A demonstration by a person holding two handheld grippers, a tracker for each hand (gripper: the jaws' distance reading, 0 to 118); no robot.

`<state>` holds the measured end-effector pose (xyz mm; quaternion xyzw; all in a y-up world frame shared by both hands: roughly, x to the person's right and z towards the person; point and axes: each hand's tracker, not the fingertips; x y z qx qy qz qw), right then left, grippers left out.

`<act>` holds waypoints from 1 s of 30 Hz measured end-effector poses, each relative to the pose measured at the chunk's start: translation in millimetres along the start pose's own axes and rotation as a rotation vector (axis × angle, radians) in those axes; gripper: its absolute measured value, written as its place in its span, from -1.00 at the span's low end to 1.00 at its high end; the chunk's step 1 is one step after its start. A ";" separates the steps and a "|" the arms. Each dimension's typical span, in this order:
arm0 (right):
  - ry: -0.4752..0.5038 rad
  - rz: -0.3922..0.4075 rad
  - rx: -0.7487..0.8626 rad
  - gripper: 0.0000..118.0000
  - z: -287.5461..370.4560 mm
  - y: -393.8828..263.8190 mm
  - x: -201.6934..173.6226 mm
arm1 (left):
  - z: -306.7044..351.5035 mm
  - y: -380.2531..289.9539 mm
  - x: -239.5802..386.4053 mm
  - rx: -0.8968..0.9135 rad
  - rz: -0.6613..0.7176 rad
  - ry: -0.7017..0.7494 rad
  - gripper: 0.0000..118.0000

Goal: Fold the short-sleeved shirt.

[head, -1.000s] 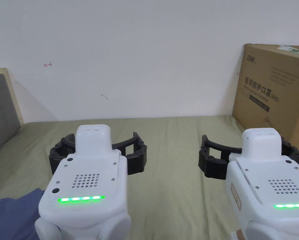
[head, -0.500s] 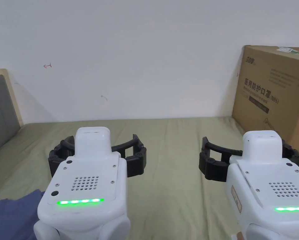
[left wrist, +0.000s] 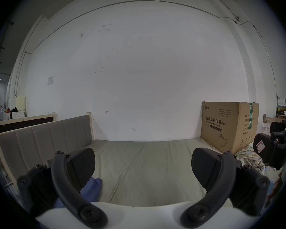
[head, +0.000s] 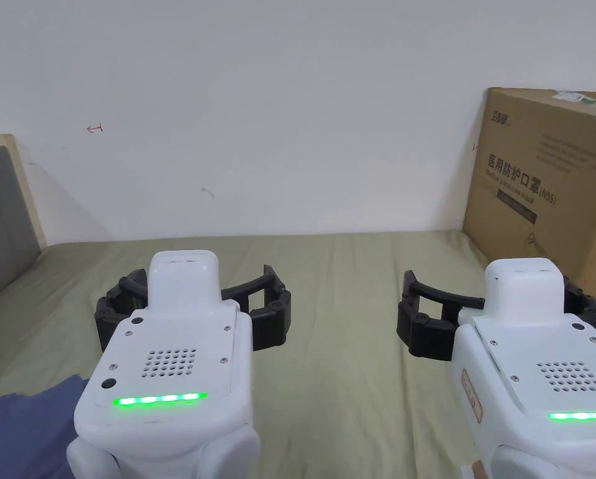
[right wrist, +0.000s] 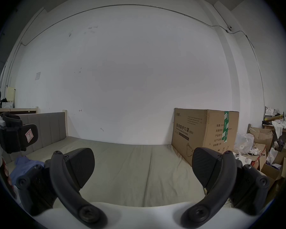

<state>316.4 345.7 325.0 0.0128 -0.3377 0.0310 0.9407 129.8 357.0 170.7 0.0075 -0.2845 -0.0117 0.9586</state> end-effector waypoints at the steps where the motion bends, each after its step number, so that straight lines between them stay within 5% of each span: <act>1: 0.001 0.000 0.000 1.00 0.0 0.0 0.0 | -0.1 0.1 0.1 0.000 0.000 0.001 0.97; 30: 0.004 0.010 0.015 1.00 0.4 2.9 -1.1 | 2.8 0.7 2.9 0.021 -0.028 0.001 0.97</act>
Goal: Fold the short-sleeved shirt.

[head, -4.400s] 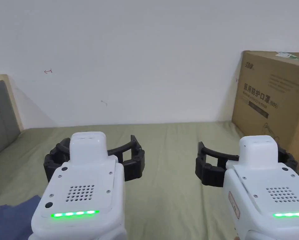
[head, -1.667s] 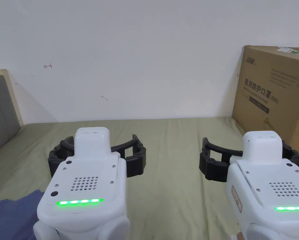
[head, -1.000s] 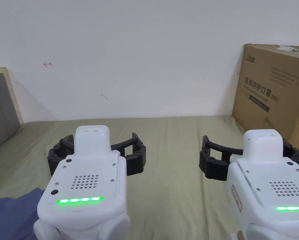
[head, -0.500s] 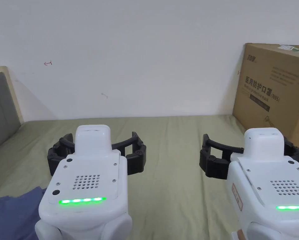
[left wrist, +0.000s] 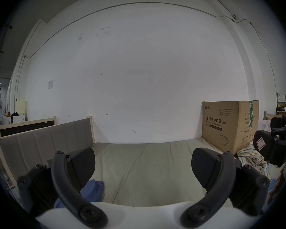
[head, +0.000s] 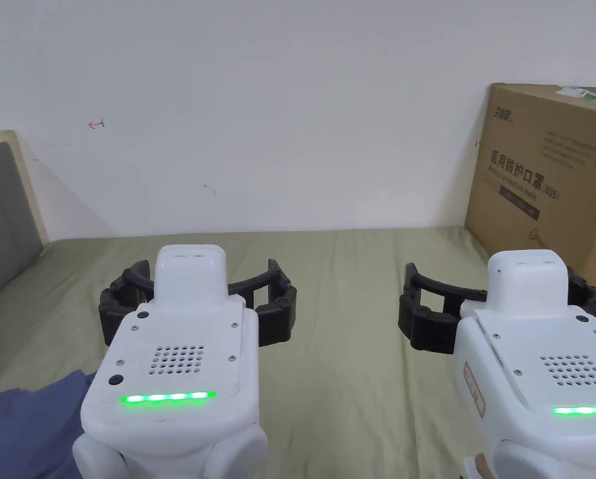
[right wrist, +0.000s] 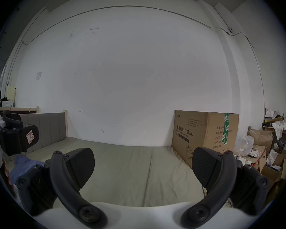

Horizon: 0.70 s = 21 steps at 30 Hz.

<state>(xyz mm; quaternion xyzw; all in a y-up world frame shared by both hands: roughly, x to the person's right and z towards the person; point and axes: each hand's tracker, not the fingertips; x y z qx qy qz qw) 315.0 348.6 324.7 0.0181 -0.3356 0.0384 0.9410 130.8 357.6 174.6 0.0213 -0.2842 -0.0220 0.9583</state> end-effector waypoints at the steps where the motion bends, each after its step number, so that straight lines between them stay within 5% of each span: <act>1: 0.000 0.001 0.000 1.00 0.0 0.1 0.0 | 1.1 0.2 -0.6 0.000 0.004 -0.006 0.97; 6: 0.002 0.003 0.001 1.00 0.2 -0.8 0.1 | 5.6 2.6 -4.6 0.006 -0.005 -0.046 0.89; 7: 0.007 0.004 -0.001 0.97 0.1 -1.2 0.1 | 5.3 2.7 -5.8 -0.001 -0.007 -0.085 0.64; 8: 0.022 -0.002 0.002 0.87 0.8 -2.1 0.6 | 5.5 2.5 -7.2 -0.010 0.001 -0.127 0.13; 9: 0.063 -0.018 0.012 0.51 2.3 -2.9 1.5 | 5.8 1.8 -8.4 -0.009 0.001 -0.158 -0.66; 10: 0.099 -0.031 0.022 -0.41 4.1 -3.4 2.9 | 4.2 1.3 -8.1 -0.024 -0.013 -0.160 -1.00; 11: 0.084 -0.023 0.009 -0.95 3.3 -3.5 2.8 | 2.6 -2.5 -5.9 -0.057 -0.044 -0.125 -1.00; 21: 0.036 -0.019 -0.074 -0.97 -5.6 -14.6 1.6 | -5.5 -19.5 -20.2 -0.147 0.046 -0.084 -1.00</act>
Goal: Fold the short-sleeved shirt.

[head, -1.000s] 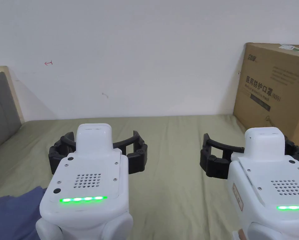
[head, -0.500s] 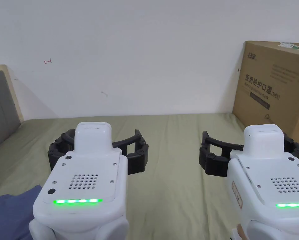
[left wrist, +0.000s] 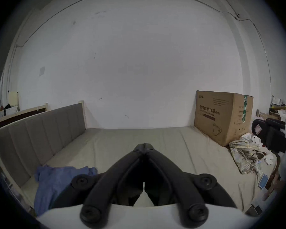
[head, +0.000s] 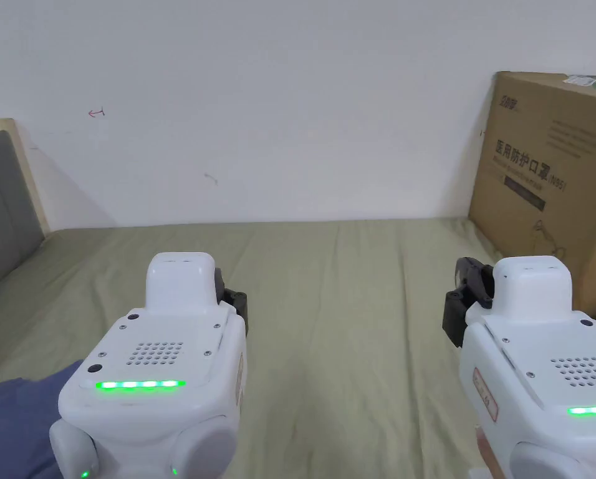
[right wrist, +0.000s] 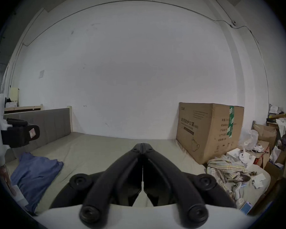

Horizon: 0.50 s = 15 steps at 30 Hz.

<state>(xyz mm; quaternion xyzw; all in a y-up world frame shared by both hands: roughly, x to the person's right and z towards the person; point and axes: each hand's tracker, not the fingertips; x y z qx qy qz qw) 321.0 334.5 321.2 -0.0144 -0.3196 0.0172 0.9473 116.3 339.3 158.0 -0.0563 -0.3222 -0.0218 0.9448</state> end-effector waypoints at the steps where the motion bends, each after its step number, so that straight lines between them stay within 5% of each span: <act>1: -0.006 0.015 -0.008 -0.97 -2.2 -0.3 -4.0 | 2.4 -1.7 -4.8 -0.001 0.007 0.006 -1.00; 6: 0.084 -0.012 -0.046 -0.97 -17.7 -3.4 -55.0 | 20.7 -3.2 -63.4 -0.027 0.007 0.102 -1.00; 11: 0.325 0.006 -0.076 -0.97 -25.9 -1.0 -154.3 | 81.1 -12.3 -174.3 -0.023 0.004 0.433 -1.00; 15: 0.506 -0.059 -0.113 -0.97 -23.7 3.4 -218.7 | 121.9 -17.3 -232.3 -0.030 0.046 0.579 -1.00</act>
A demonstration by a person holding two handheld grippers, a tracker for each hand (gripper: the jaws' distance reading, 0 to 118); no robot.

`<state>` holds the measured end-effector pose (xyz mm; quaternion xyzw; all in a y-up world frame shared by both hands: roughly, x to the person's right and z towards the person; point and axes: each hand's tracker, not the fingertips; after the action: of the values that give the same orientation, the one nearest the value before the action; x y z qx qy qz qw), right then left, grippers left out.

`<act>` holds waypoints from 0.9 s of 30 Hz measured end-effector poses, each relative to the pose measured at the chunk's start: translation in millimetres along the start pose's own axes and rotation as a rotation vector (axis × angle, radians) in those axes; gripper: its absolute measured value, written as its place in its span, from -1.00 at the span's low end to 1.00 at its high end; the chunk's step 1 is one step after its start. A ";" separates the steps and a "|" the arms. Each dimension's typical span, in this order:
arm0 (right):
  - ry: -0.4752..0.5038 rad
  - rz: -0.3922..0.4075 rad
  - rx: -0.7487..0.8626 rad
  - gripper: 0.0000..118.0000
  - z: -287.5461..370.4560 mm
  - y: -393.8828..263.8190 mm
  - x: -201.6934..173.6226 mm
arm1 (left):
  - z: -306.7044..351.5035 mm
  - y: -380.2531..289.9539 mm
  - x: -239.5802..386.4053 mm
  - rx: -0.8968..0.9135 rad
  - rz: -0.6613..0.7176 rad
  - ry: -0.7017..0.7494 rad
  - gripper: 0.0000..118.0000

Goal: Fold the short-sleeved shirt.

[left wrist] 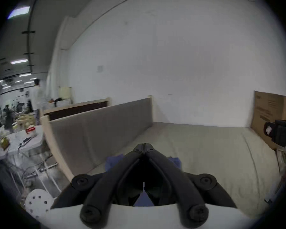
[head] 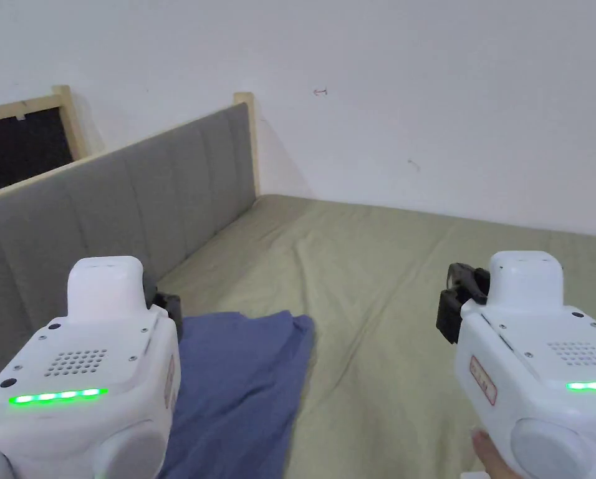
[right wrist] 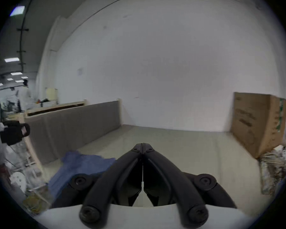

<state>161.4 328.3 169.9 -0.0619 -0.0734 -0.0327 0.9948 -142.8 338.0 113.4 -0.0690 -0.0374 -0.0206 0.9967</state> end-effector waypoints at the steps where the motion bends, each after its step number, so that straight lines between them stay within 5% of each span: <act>1: 0.019 0.001 -0.006 -0.97 -4.2 0.0 -9.6 | -0.3 -1.3 -7.9 -0.005 0.009 0.002 -1.00; 8: 0.099 0.025 -0.057 -0.97 -21.6 -9.0 -39.8 | -25.6 -15.7 -11.4 -0.085 -0.028 -0.066 -1.00; 11: 0.123 0.048 -0.156 -0.97 -36.5 -18.7 -37.8 | -98.0 -36.7 -6.0 -0.449 -0.038 -0.266 -1.00; 14: 0.125 0.030 -0.252 -0.97 -52.1 -34.7 -31.4 | -171.1 -97.4 -2.8 -0.880 0.105 -0.405 -1.00; 19: 0.137 -0.018 -0.363 -0.97 -67.7 -60.4 -12.3 | -223.8 -162.0 8.3 -1.063 0.027 -0.279 -1.00; 20: 0.133 -0.013 -0.373 -0.97 -67.3 -65.0 -9.4 | -233.6 -170.5 7.7 -1.087 0.043 -0.269 -0.89; 21: 0.127 -0.008 -0.384 -0.97 -68.5 -69.0 -5.6 | -242.6 -177.8 6.6 -1.105 0.079 -0.271 -0.49; 22: 0.121 -0.001 -0.394 -0.97 -69.9 -72.3 -2.0 | -249.7 -183.6 7.7 -1.117 0.099 -0.265 0.37; 23: 0.113 0.003 -0.404 -0.97 -71.6 -75.6 1.9 | -254.4 -191.0 7.2 -1.134 0.112 -0.265 0.85; 24: 0.106 0.004 -0.413 -0.97 -72.0 -78.8 4.7 | -257.4 -196.1 8.7 -1.126 0.116 -0.272 1.00; 27: 0.097 -0.018 -0.441 -0.97 -76.4 -87.0 15.0 | -266.4 -213.8 20.4 -1.123 0.088 -0.283 1.00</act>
<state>180.6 231.6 107.5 -0.2755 -0.0169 -0.0596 0.9593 -113.3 88.6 -119.1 -0.5908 -0.1507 0.0137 0.7925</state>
